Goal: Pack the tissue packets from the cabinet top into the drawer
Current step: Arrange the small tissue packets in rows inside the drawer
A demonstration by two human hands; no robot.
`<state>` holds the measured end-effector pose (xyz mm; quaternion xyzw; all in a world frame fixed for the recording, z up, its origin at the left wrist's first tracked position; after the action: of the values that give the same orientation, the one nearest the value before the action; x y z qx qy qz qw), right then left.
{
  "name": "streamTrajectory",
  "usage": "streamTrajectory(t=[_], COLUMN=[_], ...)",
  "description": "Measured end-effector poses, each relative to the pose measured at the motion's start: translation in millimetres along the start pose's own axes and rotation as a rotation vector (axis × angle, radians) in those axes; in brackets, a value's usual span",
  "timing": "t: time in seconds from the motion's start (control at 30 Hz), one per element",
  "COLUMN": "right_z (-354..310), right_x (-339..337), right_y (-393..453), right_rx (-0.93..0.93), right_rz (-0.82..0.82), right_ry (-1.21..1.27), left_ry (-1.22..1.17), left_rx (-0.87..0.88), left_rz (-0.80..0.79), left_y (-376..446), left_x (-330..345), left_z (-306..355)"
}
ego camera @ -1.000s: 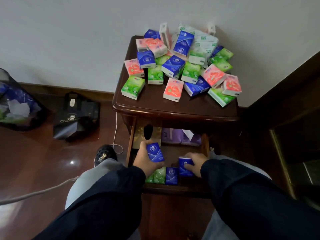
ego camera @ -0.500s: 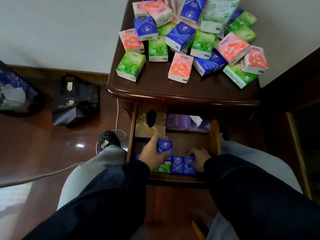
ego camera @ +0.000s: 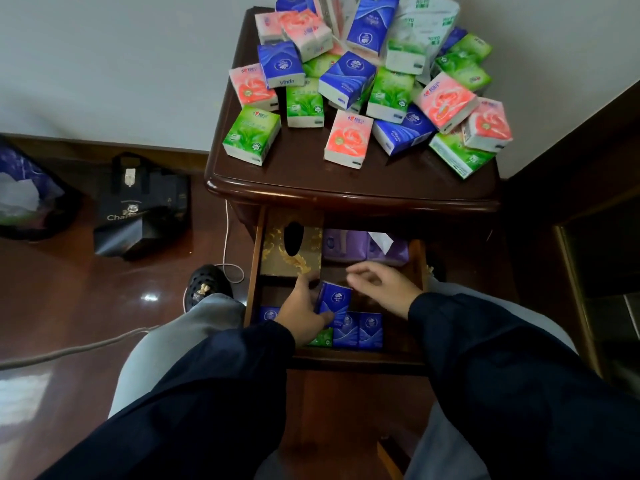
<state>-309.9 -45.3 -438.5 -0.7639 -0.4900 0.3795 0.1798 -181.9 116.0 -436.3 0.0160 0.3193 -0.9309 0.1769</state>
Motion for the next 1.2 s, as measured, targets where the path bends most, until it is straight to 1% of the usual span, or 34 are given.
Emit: streamTrajectory(t=[0.07,0.1,0.2,0.27,0.33,0.37,0.43,0.5,0.57,0.7,0.87,1.03,1.1,1.2], right_z=[-9.2,-9.6,-2.4,6.8,22.0,29.1,39.1,42.6,44.2,51.2,52.2,57.2,57.4,55.2], right_x=[1.4,3.2,1.8,-10.3,-25.0,-30.3,-32.8,-27.1,-19.0,-8.0,-5.4,0.6,3.6,9.8], right_y=[-8.2,-9.7,-10.3,-11.8,-13.1,-14.0,-14.1,-10.3,-8.1,-9.0,0.1,7.2,6.6,5.4], right_rx=[-0.071,-0.097,-0.126,-0.106,-0.048,0.002,0.075,0.057,0.029,0.03,0.025,0.024,0.022,-0.007], right_rz=[-0.126,-0.148,-0.113,-0.045,0.03,0.048,0.043,0.015,-0.019,-0.039,-0.064,-0.173,-0.207,-0.152], right_ry=[-0.047,-0.108,-0.202,-0.275,-0.462,-0.599,-0.857,-1.047,-1.146,-1.277,-1.325,-1.424,-1.439,-1.355], left_ry=[-0.009,0.005,0.074,0.109,0.222,0.292,0.359,0.384,0.415,0.465,0.507,0.507,0.503,0.51], left_rx=[0.003,0.01,0.02,-0.007,-0.019,-0.009,0.013,0.019,0.009,-0.002,-0.023,-0.011,-0.022,-0.041], left_rz=[-0.011,-0.023,-0.075,-0.109,-0.143,-0.164,-0.212,-0.26,-0.296,-0.306,-0.293,-0.282,-0.289,-0.309], left_y=[0.3,0.2,0.1,-0.5,-1.7,-2.4,-4.4,-5.3,-6.0,-6.2,-4.1,-5.8,-6.5,-6.7], left_x=[3.6,5.6,13.1,16.3,17.4,18.3,21.7,25.6,28.2,29.2,26.6,25.9,25.6,25.8], left_z=[0.6,0.7,0.1,-2.4,-5.7,-7.4,-8.8,-8.0,-7.1,-12.5,-15.7,-16.9,-15.8,-13.5])
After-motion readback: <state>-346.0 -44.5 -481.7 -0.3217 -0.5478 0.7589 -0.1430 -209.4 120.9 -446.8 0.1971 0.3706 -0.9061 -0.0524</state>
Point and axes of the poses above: each hand's wrist, its own y-axis towards the middle knuckle, its own x-axis out of the palm, z = x × y, the point moved 2 cm from there along y, towards the middle knuckle, and after that the axes turned 5 degrees about x, right-handed, at the moved point
